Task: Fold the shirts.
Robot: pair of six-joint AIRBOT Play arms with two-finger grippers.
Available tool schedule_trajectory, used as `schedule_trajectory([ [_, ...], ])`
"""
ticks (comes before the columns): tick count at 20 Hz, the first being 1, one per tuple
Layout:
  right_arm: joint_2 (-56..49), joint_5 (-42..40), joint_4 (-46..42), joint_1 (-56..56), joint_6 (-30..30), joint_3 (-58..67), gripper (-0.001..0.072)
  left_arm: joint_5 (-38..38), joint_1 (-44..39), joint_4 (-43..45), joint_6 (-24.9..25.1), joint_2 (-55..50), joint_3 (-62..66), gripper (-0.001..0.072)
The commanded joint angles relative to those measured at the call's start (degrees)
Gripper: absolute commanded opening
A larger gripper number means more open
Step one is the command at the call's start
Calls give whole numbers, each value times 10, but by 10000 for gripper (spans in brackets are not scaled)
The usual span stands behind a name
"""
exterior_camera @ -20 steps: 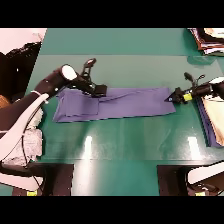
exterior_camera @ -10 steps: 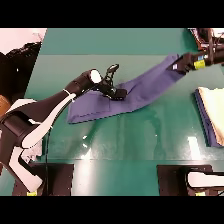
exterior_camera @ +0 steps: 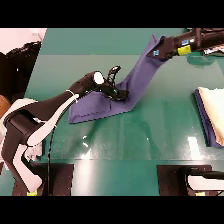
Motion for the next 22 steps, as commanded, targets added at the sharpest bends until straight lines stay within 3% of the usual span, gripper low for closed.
schedule_trajectory([
  [1,0,-25,0,38,-5,6,14,-6,8,4,1,4,1,22],
  [7,-25,-84,17,122,-25,6,15,-45,124,104,1,115,2,22],
  [12,-127,-170,164,238,-121,6,21,-87,268,202,2,256,2,23],
  [13,-151,-189,187,265,-156,6,119,-89,292,214,2,278,2,23],
  [15,-195,-208,204,305,-182,15,450,-91,337,223,2,317,2,23],
  [16,-213,-198,204,314,-182,27,545,-94,356,223,1,331,2,23],
  [19,-231,-134,197,295,-175,58,544,-116,383,223,2,349,2,23],
  [22,-212,-65,44,234,-98,60,496,-147,384,222,2,348,2,23],
])
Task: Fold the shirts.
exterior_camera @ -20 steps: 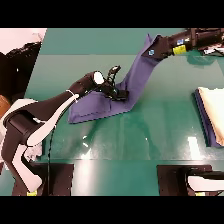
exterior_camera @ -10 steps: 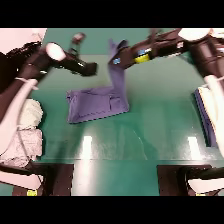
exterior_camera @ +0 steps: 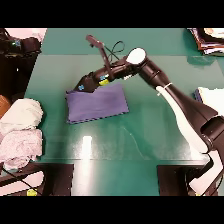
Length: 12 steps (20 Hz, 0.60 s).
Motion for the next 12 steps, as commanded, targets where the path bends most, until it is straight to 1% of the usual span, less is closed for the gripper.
schedule_trajectory([
  [1,7,86,-161,-56,71,5,496,-29,15,5,0,10,0,23],
  [3,27,105,-225,-108,85,-38,494,-29,15,5,0,10,0,23],
  [6,46,102,-224,-198,124,-134,489,-31,14,0,1,10,0,23],
  [8,45,80,-222,-246,156,-192,496,-31,14,-4,1,10,0,23],
  [9,45,64,-222,-263,157,-217,572,-31,14,-4,3,10,0,23],
  [10,44,50,-221,-273,157,-240,623,-30,14,-5,7,10,0,23],
  [12,29,48,-175,-278,157,-265,623,-27,14,-6,14,10,0,23],
])
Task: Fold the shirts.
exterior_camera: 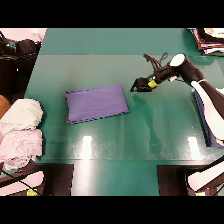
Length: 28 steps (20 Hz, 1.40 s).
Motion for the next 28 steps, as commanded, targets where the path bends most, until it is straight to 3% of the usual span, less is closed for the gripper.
schedule_trajectory([
  [1,-21,-11,58,-28,17,-56,622,3,0,-3,10,0,0,23],
  [8,-138,-7,168,69,17,41,602,3,1,-4,10,-1,0,23],
  [9,-151,-8,178,84,17,62,548,3,1,-4,10,-1,0,23],
  [11,-174,-7,176,111,17,106,511,3,1,-4,10,-1,0,23],
  [12,-180,-6,175,120,17,121,407,2,1,-4,10,-1,0,23],
  [13,-181,-10,175,127,16,130,370,3,1,-4,10,-1,0,23],
  [14,-181,-15,175,130,9,136,256,3,1,-4,10,-1,0,23],
  [15,-181,-13,174,130,-4,144,81,3,0,-4,10,-1,0,23],
  [16,-181,-7,174,128,-10,152,14,2,0,-7,10,-1,0,23],
  [21,-138,40,164,61,-14,174,14,-13,-9,-26,10,-1,0,22],
  [28,17,40,14,-171,28,174,14,2,-122,-27,25,-1,0,23],
])
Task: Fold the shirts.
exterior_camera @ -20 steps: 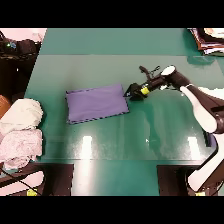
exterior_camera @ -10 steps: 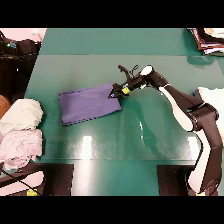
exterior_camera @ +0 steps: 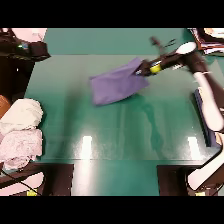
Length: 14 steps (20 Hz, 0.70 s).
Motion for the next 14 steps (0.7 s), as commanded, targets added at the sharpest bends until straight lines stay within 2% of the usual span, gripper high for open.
schedule_trajectory([
  [1,73,10,-94,-129,36,1,14,14,-56,-2,3,0,0,23],
  [8,131,19,-107,-383,79,1,14,15,-101,-10,3,0,0,23],
  [14,134,16,-102,-455,82,2,14,18,-101,-13,3,0,0,23],
])
